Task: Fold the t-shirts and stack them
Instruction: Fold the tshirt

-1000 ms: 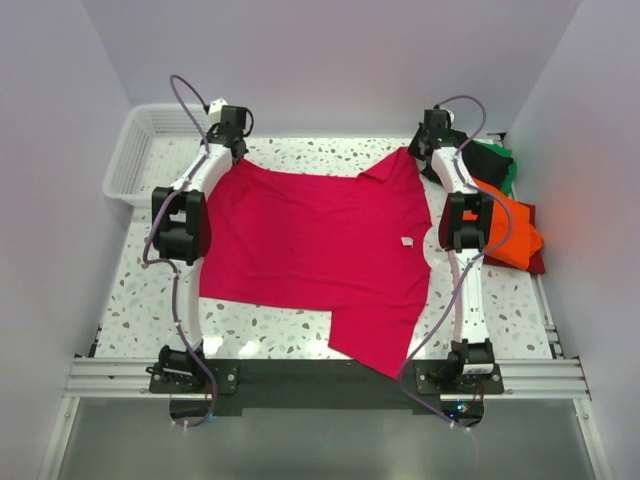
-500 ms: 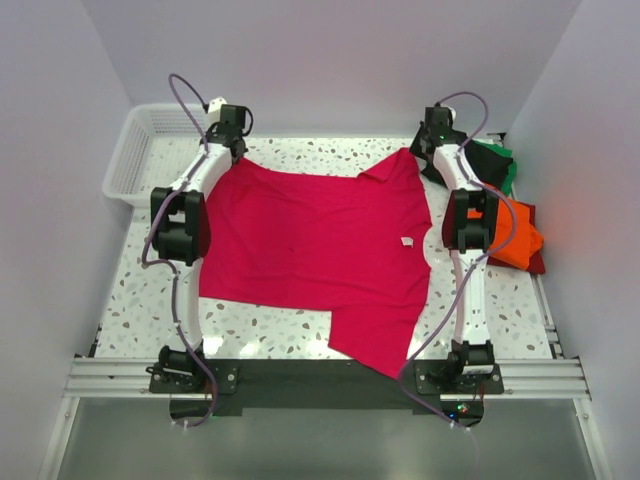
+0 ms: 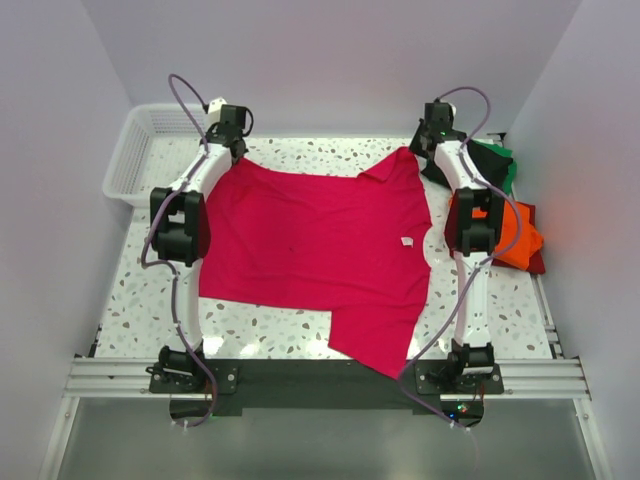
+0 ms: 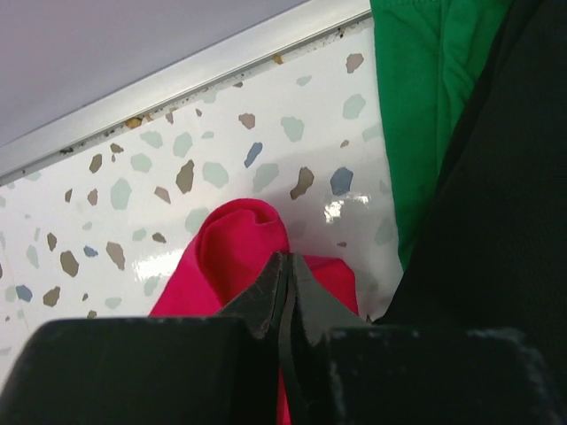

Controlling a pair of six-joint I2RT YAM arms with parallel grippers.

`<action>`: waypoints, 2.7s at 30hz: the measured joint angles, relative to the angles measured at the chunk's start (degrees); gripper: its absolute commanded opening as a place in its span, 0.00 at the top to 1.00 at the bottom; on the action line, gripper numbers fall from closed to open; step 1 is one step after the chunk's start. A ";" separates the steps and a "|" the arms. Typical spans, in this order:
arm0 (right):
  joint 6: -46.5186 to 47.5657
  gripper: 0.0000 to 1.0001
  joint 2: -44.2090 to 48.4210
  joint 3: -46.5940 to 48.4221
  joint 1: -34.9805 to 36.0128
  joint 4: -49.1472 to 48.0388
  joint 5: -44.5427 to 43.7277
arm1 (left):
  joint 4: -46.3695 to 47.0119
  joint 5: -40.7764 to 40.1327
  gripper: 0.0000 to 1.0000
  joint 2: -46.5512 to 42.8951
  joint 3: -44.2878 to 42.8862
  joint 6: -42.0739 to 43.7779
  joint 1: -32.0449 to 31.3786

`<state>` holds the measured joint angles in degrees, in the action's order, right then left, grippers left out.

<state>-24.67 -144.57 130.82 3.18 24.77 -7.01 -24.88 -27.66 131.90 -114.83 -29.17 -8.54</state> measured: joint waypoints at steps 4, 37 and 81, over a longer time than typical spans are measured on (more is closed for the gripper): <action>0.52 1.00 3.80 -3.80 0.83 0.98 -0.98 | -0.11 -0.02 1.00 -0.48 0.02 -0.33 -0.17; -0.42 1.00 48.74 -44.52 1.64 8.00 -8.66 | -7.34 -7.13 1.00 -15.85 15.69 -8.17 -0.28; -9.90 0.81 75.17 -71.71 15.32 17.79 -6.51 | -15.13 -8.11 0.37 -22.14 33.68 -16.41 -1.29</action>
<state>-34.57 -69.41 59.11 18.50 42.57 -13.52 -40.01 -35.77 109.75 -81.14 -45.58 -9.82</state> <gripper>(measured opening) 0.219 0.630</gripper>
